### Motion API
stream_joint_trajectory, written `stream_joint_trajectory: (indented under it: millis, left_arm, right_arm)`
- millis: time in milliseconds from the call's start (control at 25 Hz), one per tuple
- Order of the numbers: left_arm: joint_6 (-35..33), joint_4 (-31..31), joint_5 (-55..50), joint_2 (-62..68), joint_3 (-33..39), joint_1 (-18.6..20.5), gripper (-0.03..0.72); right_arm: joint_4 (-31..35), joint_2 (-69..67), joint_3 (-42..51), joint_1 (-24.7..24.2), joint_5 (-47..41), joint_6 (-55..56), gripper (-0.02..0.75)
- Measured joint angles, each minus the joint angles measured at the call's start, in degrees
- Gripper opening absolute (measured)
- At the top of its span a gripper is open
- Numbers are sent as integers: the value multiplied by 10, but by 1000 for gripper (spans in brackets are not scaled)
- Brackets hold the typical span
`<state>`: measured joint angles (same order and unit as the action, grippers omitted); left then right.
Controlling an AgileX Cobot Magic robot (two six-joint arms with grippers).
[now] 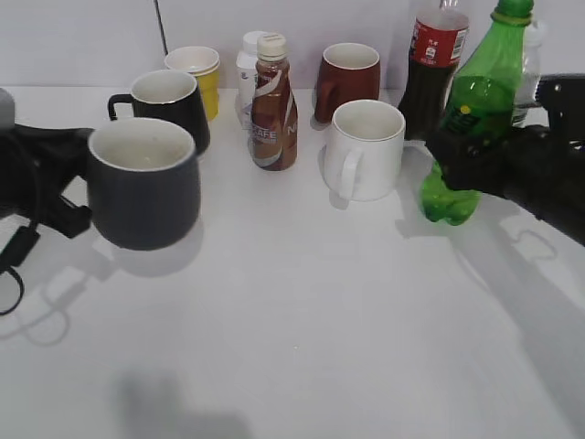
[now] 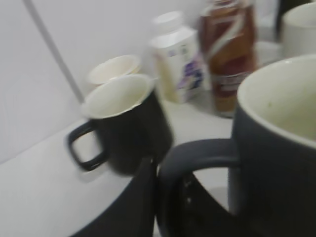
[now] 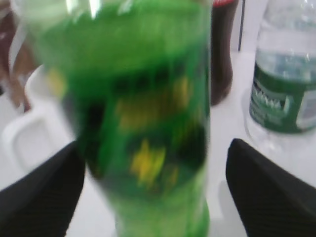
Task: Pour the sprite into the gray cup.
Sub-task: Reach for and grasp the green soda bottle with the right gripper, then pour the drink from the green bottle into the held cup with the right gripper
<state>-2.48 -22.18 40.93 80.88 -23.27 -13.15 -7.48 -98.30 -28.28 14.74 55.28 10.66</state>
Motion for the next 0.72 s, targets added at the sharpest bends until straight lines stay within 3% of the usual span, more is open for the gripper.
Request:
stream_joint_trajectory:
  millis: [120, 160, 480, 720]
  left_arm:
    - [0, 12, -14, -5, 0, -37, 53]
    - [0, 18, -16, -5, 0, -49, 53]
    - [1, 28, -21, -5, 0, -119, 53]
    - [9, 47, -23, -5, 0, -170, 53]
  right_arm:
    - [-29, 2, -5, 0, -11, 8, 389]
    - [-48, 6, -5, 0, -15, 9, 363]
    - [-192, 92, -6, 4, -81, -41, 363]
    - [-205, 161, -52, 76, -265, -168, 363]
